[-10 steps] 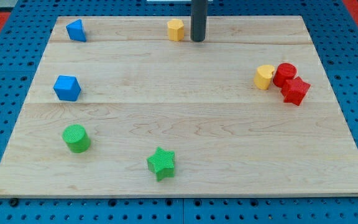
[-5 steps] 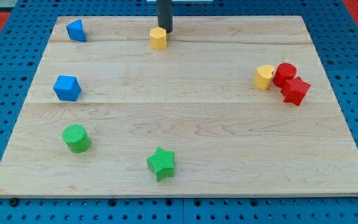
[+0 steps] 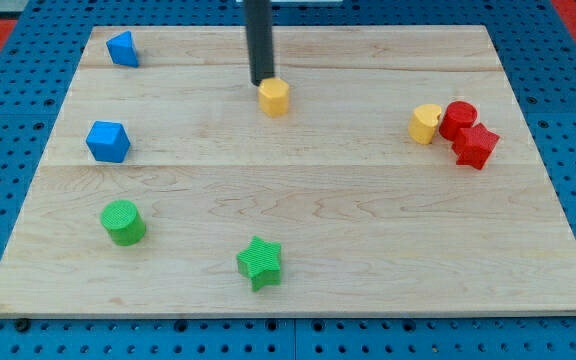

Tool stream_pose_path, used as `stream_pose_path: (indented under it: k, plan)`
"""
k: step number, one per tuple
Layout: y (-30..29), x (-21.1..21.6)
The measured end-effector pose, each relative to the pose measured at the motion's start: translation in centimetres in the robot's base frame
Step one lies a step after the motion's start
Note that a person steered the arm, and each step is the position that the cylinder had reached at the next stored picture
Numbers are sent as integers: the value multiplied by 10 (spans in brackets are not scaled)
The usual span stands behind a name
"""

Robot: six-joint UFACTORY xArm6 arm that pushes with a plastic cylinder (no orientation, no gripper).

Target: Move yellow hexagon into yellow heart

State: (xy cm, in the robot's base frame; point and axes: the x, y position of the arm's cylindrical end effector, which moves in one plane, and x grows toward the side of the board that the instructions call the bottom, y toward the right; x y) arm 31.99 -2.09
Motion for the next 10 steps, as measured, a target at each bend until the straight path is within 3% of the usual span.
stream_pose_path:
  k: [2, 5, 8, 10]
  plan:
    - [-9, 62]
    - [107, 61]
    - [51, 98]
    - [130, 107]
